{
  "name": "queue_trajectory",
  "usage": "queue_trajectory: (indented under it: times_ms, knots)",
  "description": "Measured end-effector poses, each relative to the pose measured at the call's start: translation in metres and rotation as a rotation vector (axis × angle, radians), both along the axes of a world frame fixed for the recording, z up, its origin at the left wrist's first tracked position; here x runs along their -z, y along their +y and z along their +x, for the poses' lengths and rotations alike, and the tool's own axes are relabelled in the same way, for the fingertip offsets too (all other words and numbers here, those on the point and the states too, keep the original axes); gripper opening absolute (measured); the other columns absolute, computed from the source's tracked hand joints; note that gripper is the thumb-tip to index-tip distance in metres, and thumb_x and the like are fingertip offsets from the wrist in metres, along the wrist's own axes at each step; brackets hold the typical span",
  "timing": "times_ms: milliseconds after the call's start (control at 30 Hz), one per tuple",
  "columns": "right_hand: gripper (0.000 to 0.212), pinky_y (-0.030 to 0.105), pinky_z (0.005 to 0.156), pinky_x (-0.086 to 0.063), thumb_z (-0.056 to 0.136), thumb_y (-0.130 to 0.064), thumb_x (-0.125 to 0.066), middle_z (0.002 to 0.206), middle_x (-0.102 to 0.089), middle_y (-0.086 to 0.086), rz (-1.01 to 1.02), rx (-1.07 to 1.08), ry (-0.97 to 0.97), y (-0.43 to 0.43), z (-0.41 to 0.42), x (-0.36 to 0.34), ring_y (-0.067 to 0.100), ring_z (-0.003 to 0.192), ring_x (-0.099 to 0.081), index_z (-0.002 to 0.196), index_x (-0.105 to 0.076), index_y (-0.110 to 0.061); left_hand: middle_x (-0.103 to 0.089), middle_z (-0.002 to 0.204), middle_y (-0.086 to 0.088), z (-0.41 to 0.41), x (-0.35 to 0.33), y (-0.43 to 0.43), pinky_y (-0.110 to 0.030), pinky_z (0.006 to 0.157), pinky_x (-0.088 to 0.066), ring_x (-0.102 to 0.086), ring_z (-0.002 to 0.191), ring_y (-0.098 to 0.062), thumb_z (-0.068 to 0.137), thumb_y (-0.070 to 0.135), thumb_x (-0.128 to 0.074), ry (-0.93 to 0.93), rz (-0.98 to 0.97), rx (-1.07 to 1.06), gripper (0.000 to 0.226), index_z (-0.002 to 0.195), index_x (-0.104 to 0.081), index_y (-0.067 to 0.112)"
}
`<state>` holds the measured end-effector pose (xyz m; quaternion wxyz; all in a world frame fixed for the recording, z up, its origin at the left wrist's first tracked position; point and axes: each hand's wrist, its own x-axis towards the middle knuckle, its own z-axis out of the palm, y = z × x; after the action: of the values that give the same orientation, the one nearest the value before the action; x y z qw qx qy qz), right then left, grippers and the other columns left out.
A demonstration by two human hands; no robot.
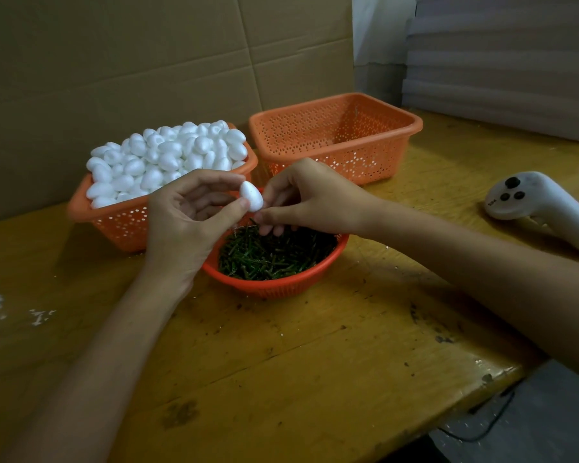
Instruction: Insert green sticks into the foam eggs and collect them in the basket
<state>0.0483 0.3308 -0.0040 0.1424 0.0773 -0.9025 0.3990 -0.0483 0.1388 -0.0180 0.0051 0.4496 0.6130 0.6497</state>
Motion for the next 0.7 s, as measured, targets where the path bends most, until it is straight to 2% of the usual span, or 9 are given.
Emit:
queue_trajectory:
  times_ms: [200,367,600,700]
  knots:
    - [0.011,0.021,0.071,-0.058,0.097,-0.018,-0.073,0.086,-0.081,-0.001,-0.018,-0.011,-0.008,0.0008,-0.0011,0.0006,0.014,0.075,-0.077,0.099,-0.078,-0.008,-0.081,0.106,0.001,-0.0012,-0.0002,-0.0012,-0.022,0.082,-0.059,-0.077,0.099,-0.016,0.085,0.001,-0.082,0.026,-0.012,0.015,0.032,0.109,-0.074,0.02]
    - [0.009,0.017,0.065,-0.054,0.097,-0.015,-0.072,0.086,-0.081,-0.001,-0.037,-0.003,-0.01,0.0011,-0.0017,0.0001,0.016,0.077,-0.078,0.098,-0.077,-0.009,-0.079,0.108,-0.005,-0.0015,-0.0008,-0.0002,-0.028,0.078,-0.061,-0.076,0.096,-0.025,0.081,0.009,-0.087,-0.009,-0.015,0.002,0.038,0.113,-0.072,0.023]
    - [0.013,0.023,0.066,-0.058,0.097,-0.018,-0.072,0.086,-0.081,0.001,-0.06,0.0,0.004,0.0004,0.0007,-0.001,0.018,0.078,-0.078,0.099,-0.077,-0.005,-0.078,0.107,-0.007,0.0012,-0.0008,0.0009,-0.024,0.077,-0.059,-0.075,0.091,-0.022,0.082,0.006,-0.088,-0.011,-0.014,-0.021,0.032,0.106,-0.073,0.02]
    - [0.013,0.025,0.068,-0.06,0.097,-0.018,-0.073,0.086,-0.08,0.001,-0.061,0.003,0.014,0.0002,0.0011,-0.002,0.018,0.077,-0.077,0.098,-0.077,-0.005,-0.078,0.103,-0.003,0.0033,-0.0017,0.0018,-0.022,0.073,-0.058,-0.075,0.089,-0.018,0.082,0.004,-0.087,-0.02,-0.007,-0.027,0.031,0.105,-0.073,0.02]
